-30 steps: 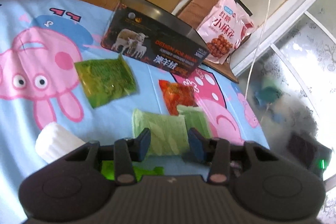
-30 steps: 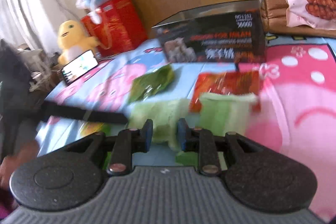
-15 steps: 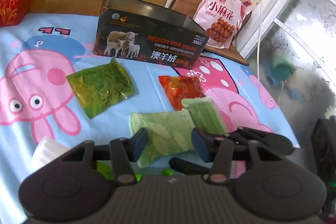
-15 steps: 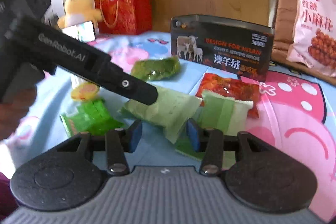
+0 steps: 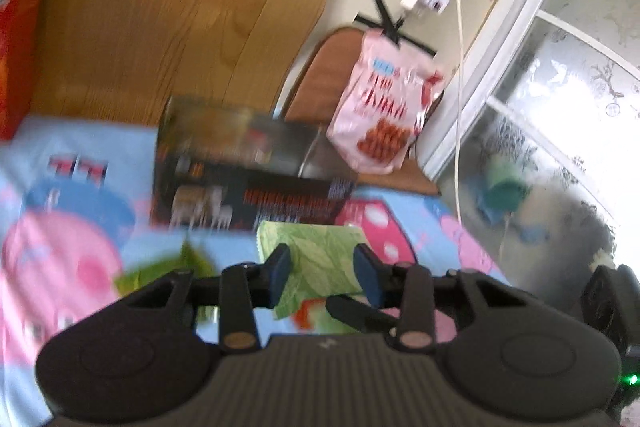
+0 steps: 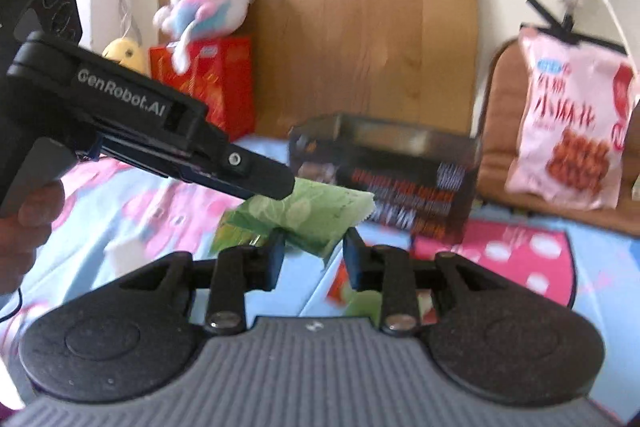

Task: Organize snacks
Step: 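Place the light green packet into the black tin with the left gripper, then grasp the green seaweed packet with the left gripper and lift it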

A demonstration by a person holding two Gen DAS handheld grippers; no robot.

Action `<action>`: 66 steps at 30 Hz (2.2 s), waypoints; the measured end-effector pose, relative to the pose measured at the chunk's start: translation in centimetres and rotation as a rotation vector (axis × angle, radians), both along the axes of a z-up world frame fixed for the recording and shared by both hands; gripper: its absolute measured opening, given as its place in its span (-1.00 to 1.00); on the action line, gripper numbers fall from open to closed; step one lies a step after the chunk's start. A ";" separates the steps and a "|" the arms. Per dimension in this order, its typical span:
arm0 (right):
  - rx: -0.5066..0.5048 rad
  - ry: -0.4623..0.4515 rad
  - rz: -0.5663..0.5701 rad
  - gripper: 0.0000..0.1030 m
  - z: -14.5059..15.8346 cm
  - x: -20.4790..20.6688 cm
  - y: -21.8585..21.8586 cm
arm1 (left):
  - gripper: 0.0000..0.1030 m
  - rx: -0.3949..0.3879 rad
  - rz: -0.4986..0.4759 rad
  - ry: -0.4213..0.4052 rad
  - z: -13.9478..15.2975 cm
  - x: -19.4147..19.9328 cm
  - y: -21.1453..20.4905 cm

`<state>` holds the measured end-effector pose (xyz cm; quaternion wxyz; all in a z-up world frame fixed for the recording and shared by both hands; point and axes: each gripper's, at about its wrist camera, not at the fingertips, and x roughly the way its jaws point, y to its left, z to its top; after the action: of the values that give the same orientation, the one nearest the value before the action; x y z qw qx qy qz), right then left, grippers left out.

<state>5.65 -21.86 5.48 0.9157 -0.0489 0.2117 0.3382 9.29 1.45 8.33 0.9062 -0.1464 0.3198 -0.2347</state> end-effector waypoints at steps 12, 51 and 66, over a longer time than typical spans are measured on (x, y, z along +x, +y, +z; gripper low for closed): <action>-0.045 -0.055 -0.161 -0.26 0.4 11.3 0.3 | -0.30 0.061 0.025 -0.034 -0.2 11.4 -4.3; 0.262 0.607 0.092 -0.22 -5.0 8.4 4.9 | -0.38 -0.315 0.210 0.307 -10.7 0.4 12.1; 0.475 0.698 0.039 -0.92 -4.9 6.3 2.5 | -0.62 -0.383 0.198 0.254 -8.8 -0.6 12.1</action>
<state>11.99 -19.36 0.55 0.7683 0.2771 0.4243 0.3911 8.71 13.54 -0.52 0.8329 -0.3746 0.3650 -0.1809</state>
